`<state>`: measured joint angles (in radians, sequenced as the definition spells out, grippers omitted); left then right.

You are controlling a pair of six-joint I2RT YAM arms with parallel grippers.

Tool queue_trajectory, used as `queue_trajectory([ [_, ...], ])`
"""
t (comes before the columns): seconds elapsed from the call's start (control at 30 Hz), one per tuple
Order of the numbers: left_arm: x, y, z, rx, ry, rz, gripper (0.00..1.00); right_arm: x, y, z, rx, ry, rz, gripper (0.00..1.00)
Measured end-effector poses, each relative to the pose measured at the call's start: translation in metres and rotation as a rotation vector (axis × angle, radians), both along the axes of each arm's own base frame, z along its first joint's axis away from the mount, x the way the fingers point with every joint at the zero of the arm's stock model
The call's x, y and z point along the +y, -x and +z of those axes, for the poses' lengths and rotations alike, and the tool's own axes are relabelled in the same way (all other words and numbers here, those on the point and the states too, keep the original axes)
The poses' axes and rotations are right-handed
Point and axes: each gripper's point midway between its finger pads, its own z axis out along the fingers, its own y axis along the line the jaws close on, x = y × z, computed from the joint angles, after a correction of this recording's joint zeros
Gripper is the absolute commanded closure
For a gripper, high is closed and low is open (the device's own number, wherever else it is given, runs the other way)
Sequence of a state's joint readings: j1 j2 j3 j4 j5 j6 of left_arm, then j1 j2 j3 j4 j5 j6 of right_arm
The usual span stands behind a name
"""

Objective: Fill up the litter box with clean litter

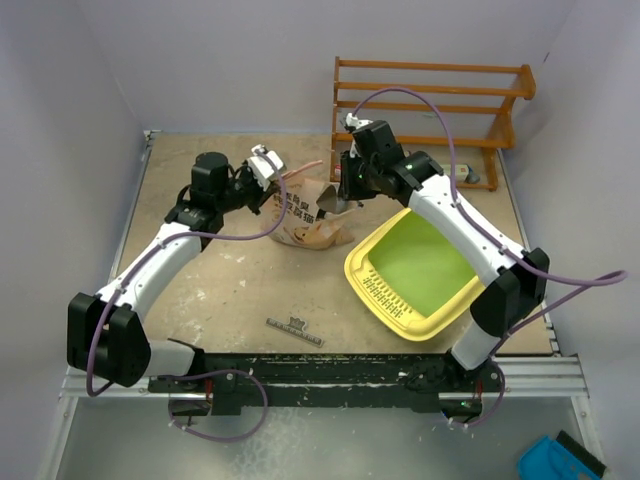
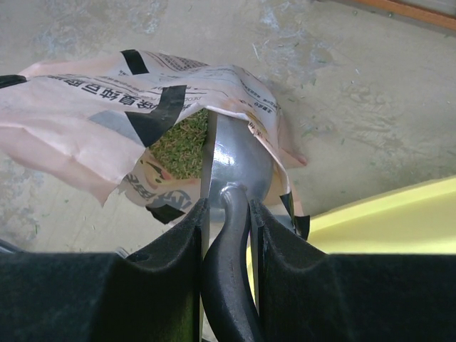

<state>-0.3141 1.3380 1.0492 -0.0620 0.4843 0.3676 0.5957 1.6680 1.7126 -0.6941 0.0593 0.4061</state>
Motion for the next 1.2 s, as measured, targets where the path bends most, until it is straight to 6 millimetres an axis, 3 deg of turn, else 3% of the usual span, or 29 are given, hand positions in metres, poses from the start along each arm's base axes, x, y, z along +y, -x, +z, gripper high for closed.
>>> queue_trajectory([
  [0.63,0.0,-0.003,0.001,0.019,0.072,0.042,1.0,0.022,-0.019,-0.028,0.035,-0.034,0.001,1.0],
  [1.2,-0.001,0.002,0.0,-0.003,0.133,0.048,1.0,0.031,-0.024,-0.039,0.048,-0.063,0.003,1.0],
])
